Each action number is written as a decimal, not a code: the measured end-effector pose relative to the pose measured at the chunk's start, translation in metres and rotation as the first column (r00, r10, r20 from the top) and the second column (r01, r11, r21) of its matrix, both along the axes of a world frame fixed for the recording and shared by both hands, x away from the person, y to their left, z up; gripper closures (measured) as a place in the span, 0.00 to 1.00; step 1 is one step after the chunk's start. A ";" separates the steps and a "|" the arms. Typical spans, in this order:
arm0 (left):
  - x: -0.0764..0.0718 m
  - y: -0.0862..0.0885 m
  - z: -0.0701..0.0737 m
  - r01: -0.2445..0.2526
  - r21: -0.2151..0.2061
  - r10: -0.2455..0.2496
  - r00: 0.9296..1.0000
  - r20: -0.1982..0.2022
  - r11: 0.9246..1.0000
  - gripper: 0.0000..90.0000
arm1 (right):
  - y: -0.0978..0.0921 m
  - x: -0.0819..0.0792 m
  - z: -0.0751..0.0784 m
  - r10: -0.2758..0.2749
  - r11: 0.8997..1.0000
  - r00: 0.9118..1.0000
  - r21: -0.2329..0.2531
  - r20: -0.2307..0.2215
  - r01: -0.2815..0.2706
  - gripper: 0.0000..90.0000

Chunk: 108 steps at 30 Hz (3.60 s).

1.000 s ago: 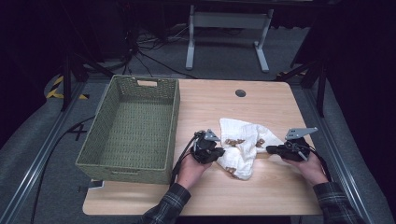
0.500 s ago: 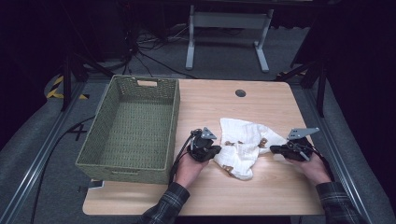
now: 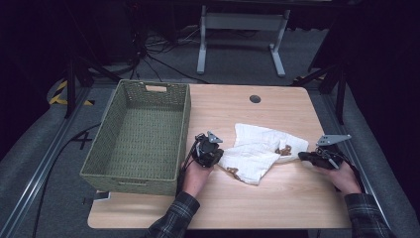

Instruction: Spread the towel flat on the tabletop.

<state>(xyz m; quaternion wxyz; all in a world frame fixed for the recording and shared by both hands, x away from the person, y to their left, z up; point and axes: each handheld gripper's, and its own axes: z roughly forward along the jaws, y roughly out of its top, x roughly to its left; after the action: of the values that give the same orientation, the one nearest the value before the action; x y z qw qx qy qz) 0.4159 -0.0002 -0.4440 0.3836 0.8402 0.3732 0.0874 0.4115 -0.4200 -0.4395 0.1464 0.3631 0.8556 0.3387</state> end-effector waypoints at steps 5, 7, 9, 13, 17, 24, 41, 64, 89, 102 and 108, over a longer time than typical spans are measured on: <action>-0.009 -0.007 0.004 0.047 0.003 -0.047 0.999 0.006 0.999 0.73 | 0.007 -0.007 0.011 0.010 0.998 0.999 0.054 0.042 -0.013 0.78; -0.014 -0.009 0.007 0.062 -0.006 -0.062 0.998 0.001 0.998 0.70 | 0.011 -0.011 0.013 0.027 0.997 0.999 0.072 0.047 -0.031 0.78; -0.017 -0.011 0.008 0.074 -0.019 -0.074 0.997 0.006 0.997 0.68 | 0.015 -0.015 0.015 0.040 0.995 0.998 0.085 0.049 -0.044 0.77; -0.028 -0.025 0.012 0.152 -0.033 -0.151 0.988 0.009 0.988 0.64 | 0.023 -0.021 0.015 0.068 0.993 0.997 0.098 0.036 -0.072 0.78; -0.035 -0.046 0.009 0.224 -0.044 -0.224 0.975 0.005 0.974 0.62 | 0.032 -0.027 0.012 0.099 0.990 0.995 0.098 0.026 -0.101 0.77; -0.042 -0.078 0.005 0.284 -0.042 -0.284 0.959 0.010 0.958 0.59 | 0.039 -0.035 0.012 0.126 0.987 0.992 0.102 0.024 -0.128 0.77; -0.039 -0.112 -0.011 0.354 0.056 -0.353 0.935 -0.033 0.933 0.95 | 0.036 -0.039 0.012 0.129 0.985 0.991 0.114 0.034 -0.132 0.77; 0.003 -0.056 0.014 0.239 -0.166 -0.245 0.969 -0.013 0.957 0.95 | 0.045 -0.040 0.014 0.158 0.980 0.987 0.120 0.030 -0.160 0.78; -0.044 -0.010 0.012 0.193 -0.119 -0.195 0.981 -0.002 0.974 0.59 | 0.144 -0.047 -0.010 0.322 0.942 0.945 0.118 -0.060 -0.314 0.66; -0.063 -0.022 -0.001 0.260 -0.085 -0.263 0.964 -0.032 0.962 0.58 | 0.129 -0.044 -0.004 0.268 0.959 0.963 0.100 -0.008 -0.266 0.96; -0.063 -0.030 -0.008 0.266 -0.047 -0.268 0.962 -0.049 0.963 0.57 | 0.107 -0.045 0.004 0.251 0.962 0.968 0.112 0.006 -0.250 0.96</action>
<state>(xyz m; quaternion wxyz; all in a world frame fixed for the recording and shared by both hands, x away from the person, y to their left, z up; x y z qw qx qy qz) 0.3530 -0.0303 -0.4517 0.3981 0.8771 0.2686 0.0042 0.3664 -0.3126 -0.4357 0.0782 0.2610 0.8750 0.4001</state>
